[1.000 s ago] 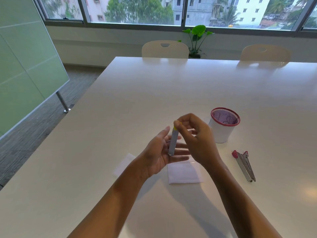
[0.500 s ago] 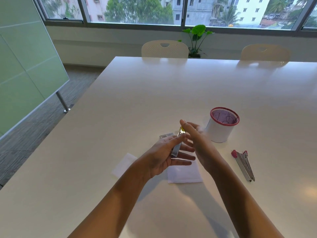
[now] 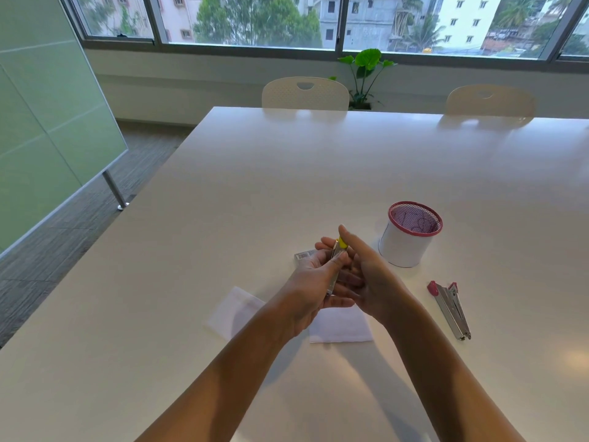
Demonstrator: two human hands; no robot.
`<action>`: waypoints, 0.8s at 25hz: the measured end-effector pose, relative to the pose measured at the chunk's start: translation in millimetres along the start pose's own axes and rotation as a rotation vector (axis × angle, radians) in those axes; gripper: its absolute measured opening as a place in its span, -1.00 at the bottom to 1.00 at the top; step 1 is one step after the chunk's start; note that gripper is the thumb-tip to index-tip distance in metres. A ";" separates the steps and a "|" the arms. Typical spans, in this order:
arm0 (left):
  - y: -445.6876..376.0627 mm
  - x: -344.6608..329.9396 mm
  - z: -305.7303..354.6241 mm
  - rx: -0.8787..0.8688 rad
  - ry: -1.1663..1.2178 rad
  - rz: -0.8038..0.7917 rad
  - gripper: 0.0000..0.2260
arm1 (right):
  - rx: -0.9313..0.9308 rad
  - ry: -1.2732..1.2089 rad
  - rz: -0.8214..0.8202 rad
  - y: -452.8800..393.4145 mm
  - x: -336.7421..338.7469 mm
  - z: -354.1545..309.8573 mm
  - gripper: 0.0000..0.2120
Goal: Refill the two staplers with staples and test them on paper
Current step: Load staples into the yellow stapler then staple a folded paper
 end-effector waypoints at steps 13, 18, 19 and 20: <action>-4.3 -9.1 -3.9 -0.008 -0.030 0.093 -0.83 | -0.001 -0.032 0.000 -5.2 3.7 3.6 -0.54; -8.3 -12.9 -5.7 0.004 -0.049 0.096 -0.74 | -0.005 -0.057 0.028 -4.6 5.6 3.7 -0.52; -8.8 -13.8 -5.7 0.004 -0.050 0.096 -0.75 | -0.009 -0.065 0.034 -4.6 5.9 3.8 -0.53; -9.0 -14.9 -5.8 0.004 -0.046 0.096 -0.77 | -0.014 -0.072 0.036 -4.8 6.5 4.1 -0.55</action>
Point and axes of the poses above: each hand's wrist, its own y-axis away from the middle knuckle, its own x-axis out of the back of the hand, z = x × y, the point moved 2 cm from there along -y, towards the middle knuckle, and after that the axes turned 3 degrees about -x, right-handed, at the moved point
